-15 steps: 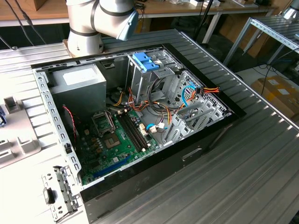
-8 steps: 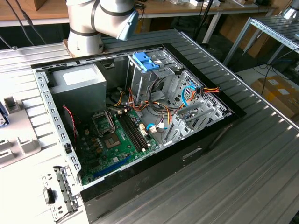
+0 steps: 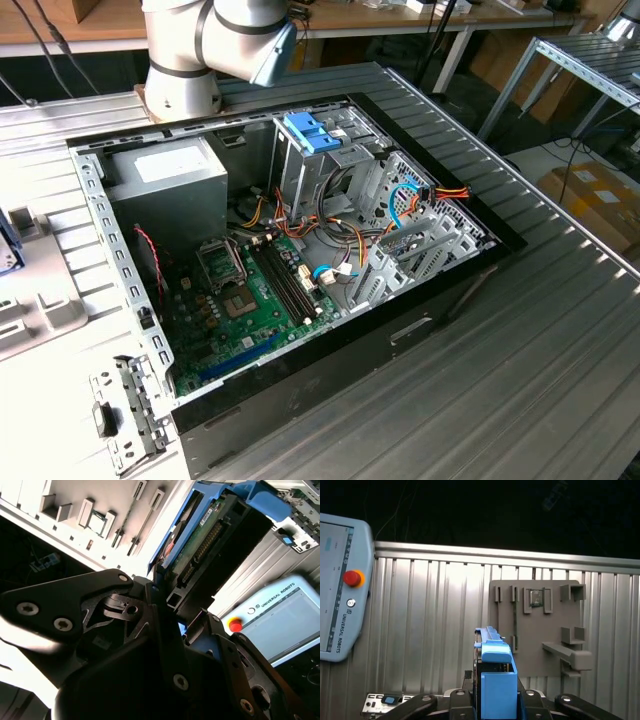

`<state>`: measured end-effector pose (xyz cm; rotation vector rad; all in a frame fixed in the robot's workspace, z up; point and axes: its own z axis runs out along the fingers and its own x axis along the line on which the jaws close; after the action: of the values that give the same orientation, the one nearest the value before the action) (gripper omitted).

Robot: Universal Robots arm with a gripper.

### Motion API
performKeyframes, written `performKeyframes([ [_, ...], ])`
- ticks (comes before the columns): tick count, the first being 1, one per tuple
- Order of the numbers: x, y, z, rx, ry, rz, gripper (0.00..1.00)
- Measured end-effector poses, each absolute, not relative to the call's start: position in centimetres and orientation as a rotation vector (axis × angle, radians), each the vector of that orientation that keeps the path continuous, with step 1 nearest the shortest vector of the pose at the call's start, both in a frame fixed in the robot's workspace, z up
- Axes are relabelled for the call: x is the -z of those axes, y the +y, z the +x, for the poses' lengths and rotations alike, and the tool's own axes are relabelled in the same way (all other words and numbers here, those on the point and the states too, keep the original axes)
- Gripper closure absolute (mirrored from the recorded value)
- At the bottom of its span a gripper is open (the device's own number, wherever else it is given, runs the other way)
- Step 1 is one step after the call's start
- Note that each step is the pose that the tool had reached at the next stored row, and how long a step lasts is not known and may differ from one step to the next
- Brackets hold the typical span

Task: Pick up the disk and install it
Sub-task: 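Pick up the disk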

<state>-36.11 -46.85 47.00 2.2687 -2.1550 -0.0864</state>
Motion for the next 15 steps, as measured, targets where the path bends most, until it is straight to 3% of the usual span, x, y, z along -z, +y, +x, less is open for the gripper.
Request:
performKeyframes([
  [15,-47.0,-47.34,-35.43,0.086,-2.155,2.269,0.64],
])
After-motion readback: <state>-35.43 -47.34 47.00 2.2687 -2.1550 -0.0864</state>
